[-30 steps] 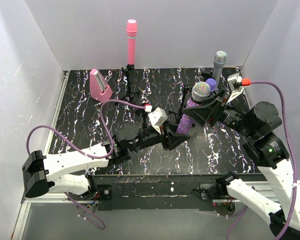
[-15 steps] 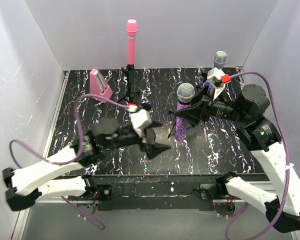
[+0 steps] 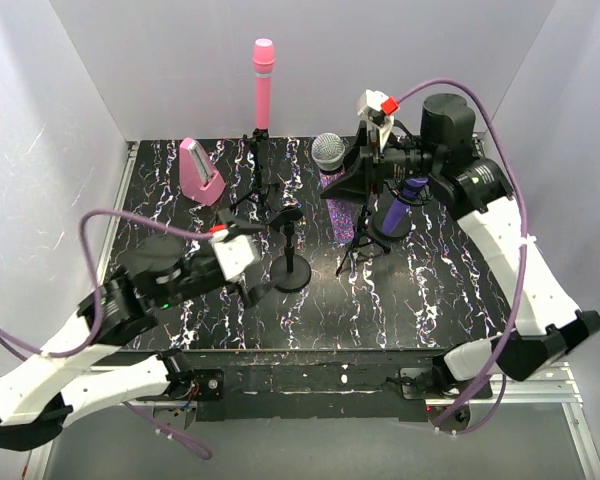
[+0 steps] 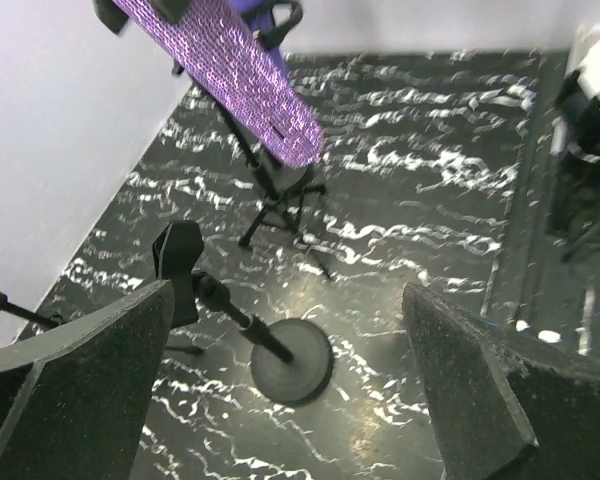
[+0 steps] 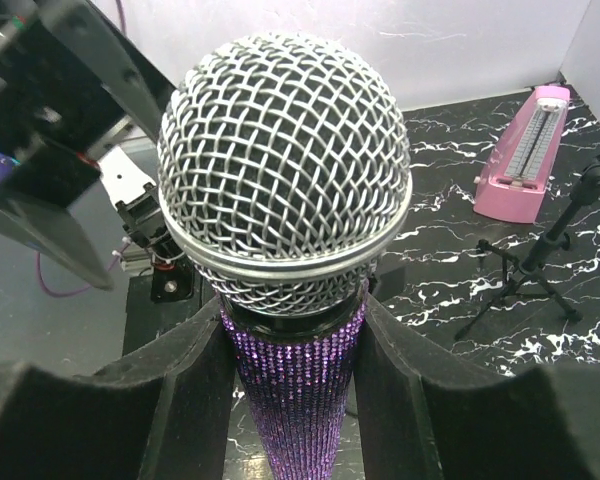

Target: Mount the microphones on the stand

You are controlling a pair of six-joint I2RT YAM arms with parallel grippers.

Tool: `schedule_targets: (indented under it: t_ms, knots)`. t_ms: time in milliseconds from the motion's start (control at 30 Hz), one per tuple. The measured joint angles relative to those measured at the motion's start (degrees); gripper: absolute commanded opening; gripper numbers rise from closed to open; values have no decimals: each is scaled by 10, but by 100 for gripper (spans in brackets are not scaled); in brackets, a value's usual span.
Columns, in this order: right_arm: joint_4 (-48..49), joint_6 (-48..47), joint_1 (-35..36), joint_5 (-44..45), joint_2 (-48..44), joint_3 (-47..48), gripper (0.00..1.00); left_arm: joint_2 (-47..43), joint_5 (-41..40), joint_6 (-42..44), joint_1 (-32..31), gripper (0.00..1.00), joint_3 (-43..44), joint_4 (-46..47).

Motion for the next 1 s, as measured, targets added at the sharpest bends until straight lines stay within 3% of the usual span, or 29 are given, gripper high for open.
schedule_targets:
  t_ms: [67, 133, 233, 300, 400, 533, 633, 700, 1000]
  knots:
    - [-13, -13, -5, -10, 26, 28, 1, 40, 19, 17, 36, 98, 1, 1]
    - [-18, -20, -10, -17, 36, 35, 1, 83, 74, 27, 118, 98, 5, 2]
    - [-30, -25, -17, -27, 35, 35, 1, 148, 193, 23, 295, 98, 11, 11]
    - [-32, -30, -19, -34, 34, 35, 1, 188, 314, -3, 444, 98, 12, 38]
    - [-35, -40, -24, -47, 31, 35, 1, 223, 448, -59, 559, 98, 11, 104]
    - [-49, -57, -30, -74, 33, 37, 1, 249, 622, -252, 586, 98, -55, 390]
    - [-63, -69, -31, -86, 47, 48, 1, 246, 680, -317, 586, 98, -143, 543]
    - [-62, -74, -31, -91, 62, 57, 1, 249, 710, -294, 585, 98, -166, 537]
    - [-64, -89, -32, -103, 160, 117, 1, 323, 759, -71, 539, 98, -104, 400]
